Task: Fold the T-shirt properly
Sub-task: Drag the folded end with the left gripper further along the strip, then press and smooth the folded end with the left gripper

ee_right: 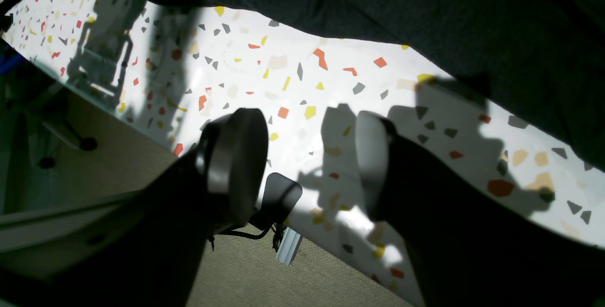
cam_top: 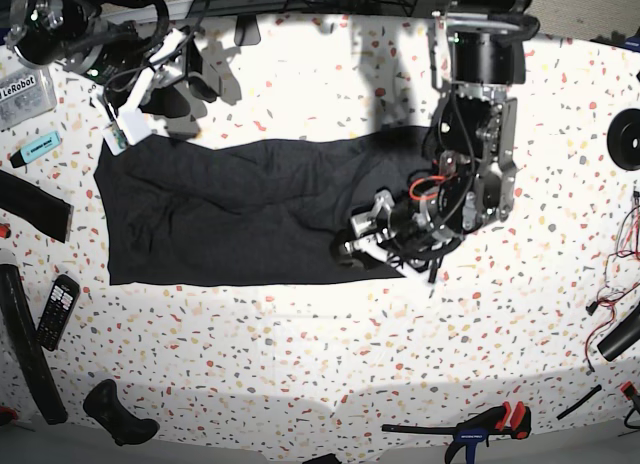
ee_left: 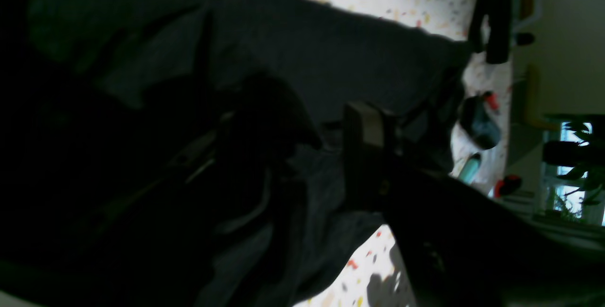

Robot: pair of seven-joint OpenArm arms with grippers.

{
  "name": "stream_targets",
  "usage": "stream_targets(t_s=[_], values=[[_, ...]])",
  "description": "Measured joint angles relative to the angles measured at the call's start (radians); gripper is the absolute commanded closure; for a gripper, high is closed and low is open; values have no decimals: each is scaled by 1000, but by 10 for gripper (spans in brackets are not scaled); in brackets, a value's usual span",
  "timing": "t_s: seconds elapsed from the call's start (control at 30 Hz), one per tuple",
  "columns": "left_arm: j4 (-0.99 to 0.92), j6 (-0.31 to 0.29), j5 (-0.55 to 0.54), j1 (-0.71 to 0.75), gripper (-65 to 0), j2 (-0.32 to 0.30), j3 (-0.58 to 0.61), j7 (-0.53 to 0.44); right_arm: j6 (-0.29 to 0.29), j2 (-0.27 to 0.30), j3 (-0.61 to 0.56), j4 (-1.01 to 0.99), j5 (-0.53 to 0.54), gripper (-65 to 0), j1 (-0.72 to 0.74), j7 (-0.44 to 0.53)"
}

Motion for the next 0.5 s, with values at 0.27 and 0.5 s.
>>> stream_targets(t_s=[0.27, 0.5], values=[[-26, -46, 0, -8, -279, 28, 21, -80, 0, 0, 0, 0, 0, -329, 0, 0], [-160, -45, 11, -40, -279, 29, 140, -161, 0, 0, 0, 0, 0, -329, 0, 0]])
